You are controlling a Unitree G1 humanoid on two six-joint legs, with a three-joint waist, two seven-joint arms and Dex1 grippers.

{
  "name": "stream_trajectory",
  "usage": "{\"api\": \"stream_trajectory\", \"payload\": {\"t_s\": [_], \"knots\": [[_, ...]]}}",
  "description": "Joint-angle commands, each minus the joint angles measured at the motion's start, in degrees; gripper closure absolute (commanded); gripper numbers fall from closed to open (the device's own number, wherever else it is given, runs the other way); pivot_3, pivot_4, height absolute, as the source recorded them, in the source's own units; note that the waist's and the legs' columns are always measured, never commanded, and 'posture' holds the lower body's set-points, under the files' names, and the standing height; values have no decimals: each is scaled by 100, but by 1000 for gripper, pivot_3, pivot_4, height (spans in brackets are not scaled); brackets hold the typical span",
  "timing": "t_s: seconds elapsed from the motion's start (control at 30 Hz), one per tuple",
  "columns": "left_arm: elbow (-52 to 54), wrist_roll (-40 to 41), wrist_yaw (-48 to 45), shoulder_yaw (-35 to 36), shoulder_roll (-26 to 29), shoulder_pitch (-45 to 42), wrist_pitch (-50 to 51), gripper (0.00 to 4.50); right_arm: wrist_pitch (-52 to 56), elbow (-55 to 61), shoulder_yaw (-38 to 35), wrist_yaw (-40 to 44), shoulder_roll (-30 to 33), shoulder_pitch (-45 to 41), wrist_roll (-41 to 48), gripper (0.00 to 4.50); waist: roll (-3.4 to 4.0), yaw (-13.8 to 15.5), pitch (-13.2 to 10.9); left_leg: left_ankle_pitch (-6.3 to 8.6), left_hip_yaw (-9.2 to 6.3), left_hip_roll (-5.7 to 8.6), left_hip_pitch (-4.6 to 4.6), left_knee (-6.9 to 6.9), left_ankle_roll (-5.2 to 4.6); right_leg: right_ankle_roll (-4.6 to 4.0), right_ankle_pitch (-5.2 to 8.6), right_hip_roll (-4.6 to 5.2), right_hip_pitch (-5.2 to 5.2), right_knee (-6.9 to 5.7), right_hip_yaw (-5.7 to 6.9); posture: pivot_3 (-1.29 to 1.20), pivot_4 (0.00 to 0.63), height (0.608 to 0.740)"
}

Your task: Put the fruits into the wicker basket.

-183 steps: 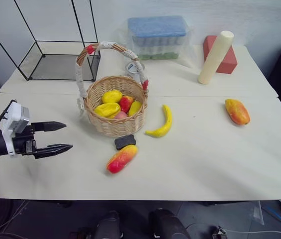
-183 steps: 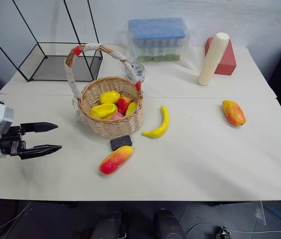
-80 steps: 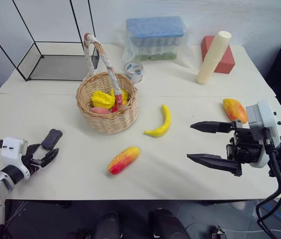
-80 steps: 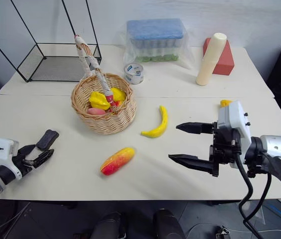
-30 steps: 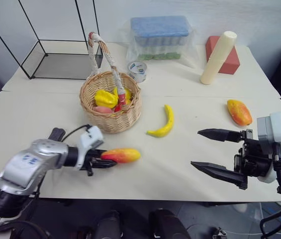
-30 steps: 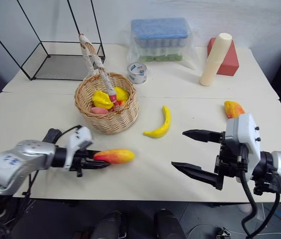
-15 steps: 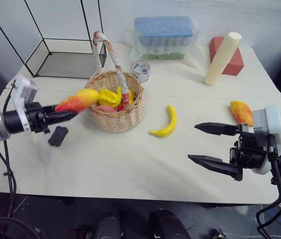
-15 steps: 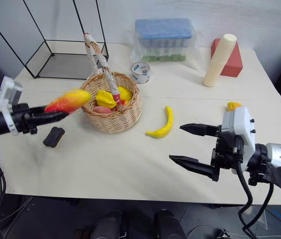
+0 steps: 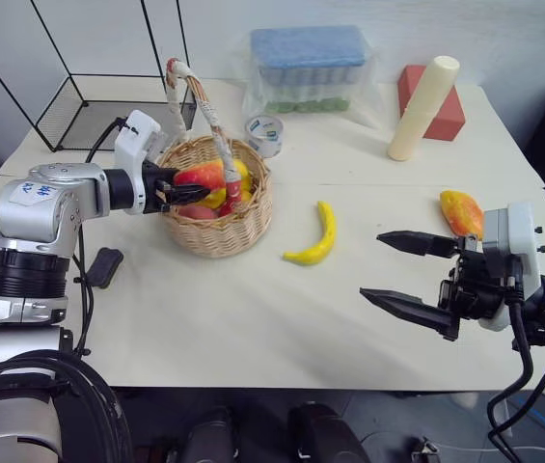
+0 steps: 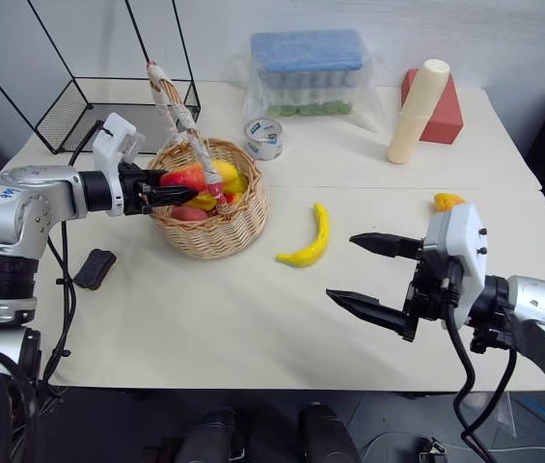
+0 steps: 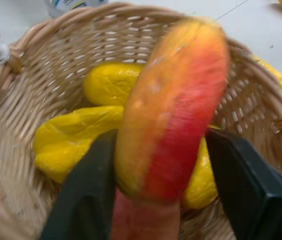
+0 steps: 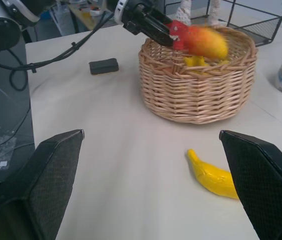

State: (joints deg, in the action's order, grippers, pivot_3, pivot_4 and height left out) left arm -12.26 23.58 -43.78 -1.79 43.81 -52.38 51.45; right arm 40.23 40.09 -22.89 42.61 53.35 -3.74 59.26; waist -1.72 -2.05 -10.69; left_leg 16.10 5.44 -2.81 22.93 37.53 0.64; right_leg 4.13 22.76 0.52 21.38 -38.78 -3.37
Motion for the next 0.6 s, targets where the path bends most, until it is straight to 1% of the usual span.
{"api": "stream_trajectory", "payload": {"t_s": [0.03, 0.07, 0.13, 0.23, 0.27, 0.33, 0.47, 0.6], "knots": [[204, 174, -154, 501, 87, -42, -152, 517, -85, 78, -144, -214, -90, 61, -90, 0, 0, 14, 0, 0, -1, -1, 10, 14, -1, 0, 0, 0, 7, -11, 0, 0, 150, 740], [348, 353, -351, 675, 160, 31, -155, 247, -79, 51, -179, -279, -106, 121, -154, 0, 0, 18, 0, 1, -3, -1, 15, 26, -2, 0, 0, 1, 9, -18, 1, 0, 150, 740], [586, 594, -651, 926, 267, 168, -207, 247, -80, 19, -228, -357, -119, 220, -267, 0, 0, 21, 0, 1, -2, 0, 16, 37, -5, 0, 0, 4, 7, -24, 1, 0, 150, 740], [1238, 1363, -1795, 1435, 680, 625, -258, 247, -26, -85, -326, -554, -166, 392, -397, 0, 0, 10, 0, 2, -4, 0, 17, 41, -5, 0, 0, 4, 8, -31, 3, 0, 150, 740], [1422, 1561, -2174, 1526, 830, 780, -285, 247, 2, -110, -319, -610, -174, 413, -427, 0, 0, 7, 0, 2, -4, -1, 17, 39, -4, 0, 0, 3, 9, -30, 4, 0, 150, 740], [1710, 1829, -2624, 1597, 1017, 982, -309, 247, 53, -149, -246, -706, -182, 397, -440, 0, 0, 16, 0, 2, -4, 0, 17, 38, -4, -1, 1, 4, 9, -31, 5, 0, 150, 740], [2144, 2218, -3211, 1541, 1216, 1115, -308, 247, 439, -361, 283, -1374, -389, -105, -399, 0, 0, 17, 0, -1, -7, 2, 14, 44, -7, -1, 1, 5, 0, -29, 5, 0, 150, 740], [2260, 2032, -3345, 1310, 1266, 1108, -602, 247, 1111, -814, 1032, -2349, -930, -1044, -545, 0, 0, 6, 1, -3, -6, 4, 14, 45, -11, -1, 1, 5, 2, -32, 2, 0, 150, 740]]}}
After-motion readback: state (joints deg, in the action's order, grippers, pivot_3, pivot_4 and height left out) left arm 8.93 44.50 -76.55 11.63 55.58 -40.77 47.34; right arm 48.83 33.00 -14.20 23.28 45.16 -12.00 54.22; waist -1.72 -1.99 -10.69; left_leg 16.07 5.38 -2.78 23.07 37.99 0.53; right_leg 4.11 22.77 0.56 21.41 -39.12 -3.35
